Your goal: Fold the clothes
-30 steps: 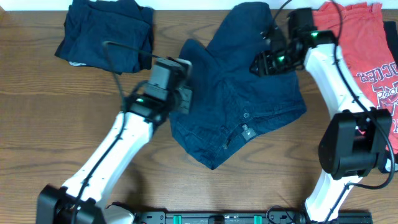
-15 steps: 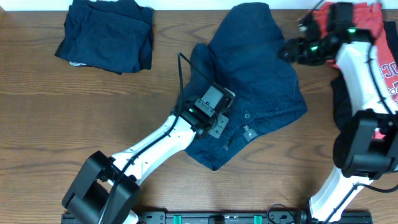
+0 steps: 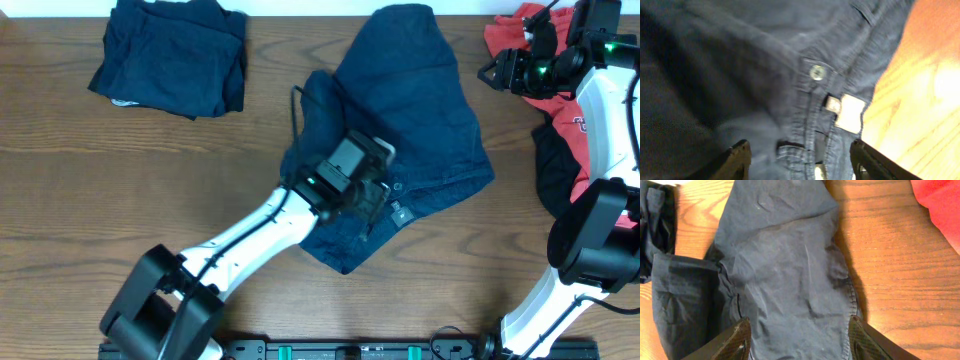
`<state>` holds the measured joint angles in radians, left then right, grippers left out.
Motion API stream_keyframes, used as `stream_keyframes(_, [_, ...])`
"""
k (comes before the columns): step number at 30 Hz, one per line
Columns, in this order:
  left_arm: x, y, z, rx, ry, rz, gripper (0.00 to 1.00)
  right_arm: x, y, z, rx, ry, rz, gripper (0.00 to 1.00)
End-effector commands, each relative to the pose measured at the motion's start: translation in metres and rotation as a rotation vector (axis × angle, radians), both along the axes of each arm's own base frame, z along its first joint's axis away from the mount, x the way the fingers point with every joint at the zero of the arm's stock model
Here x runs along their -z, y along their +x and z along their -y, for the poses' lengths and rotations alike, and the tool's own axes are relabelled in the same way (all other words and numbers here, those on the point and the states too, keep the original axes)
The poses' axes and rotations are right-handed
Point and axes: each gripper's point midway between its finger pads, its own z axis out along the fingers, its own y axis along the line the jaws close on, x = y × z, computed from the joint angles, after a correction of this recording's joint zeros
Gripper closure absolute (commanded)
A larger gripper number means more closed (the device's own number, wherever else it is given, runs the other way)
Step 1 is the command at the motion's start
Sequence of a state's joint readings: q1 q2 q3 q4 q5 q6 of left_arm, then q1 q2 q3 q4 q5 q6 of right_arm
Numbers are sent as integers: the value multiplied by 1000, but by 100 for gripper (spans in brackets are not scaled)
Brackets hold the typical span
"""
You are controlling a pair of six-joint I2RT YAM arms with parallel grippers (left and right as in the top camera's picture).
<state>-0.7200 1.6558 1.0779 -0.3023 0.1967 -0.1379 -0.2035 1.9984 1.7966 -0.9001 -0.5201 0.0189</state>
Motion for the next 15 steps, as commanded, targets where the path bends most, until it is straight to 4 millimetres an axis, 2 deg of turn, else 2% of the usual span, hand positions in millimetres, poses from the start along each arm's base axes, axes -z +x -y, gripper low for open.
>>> stream_keyframes(1, [-48,25,-25,-140,-105,48,29,-8,4,2,7,17,17,39])
stream_keyframes(3, [-72,35,-45,-195,-129,97,21,-8,4,2,7,17,17,39])
stream_keyframes(6, [-108,44,-90,-320,-120,188,15,-8,3,2,6,18,14,38])
stream_keyframes(9, [-125,42,-133,-432,-95,213,11,-7,2,1,4,19,8,38])
stream_keyframes(12, [-111,35,-162,-515,-49,135,9,-7,2,-2,-1,19,8,37])
stream_keyframes(15, [-80,25,-185,-563,41,11,6,-7,2,-7,-11,19,8,37])
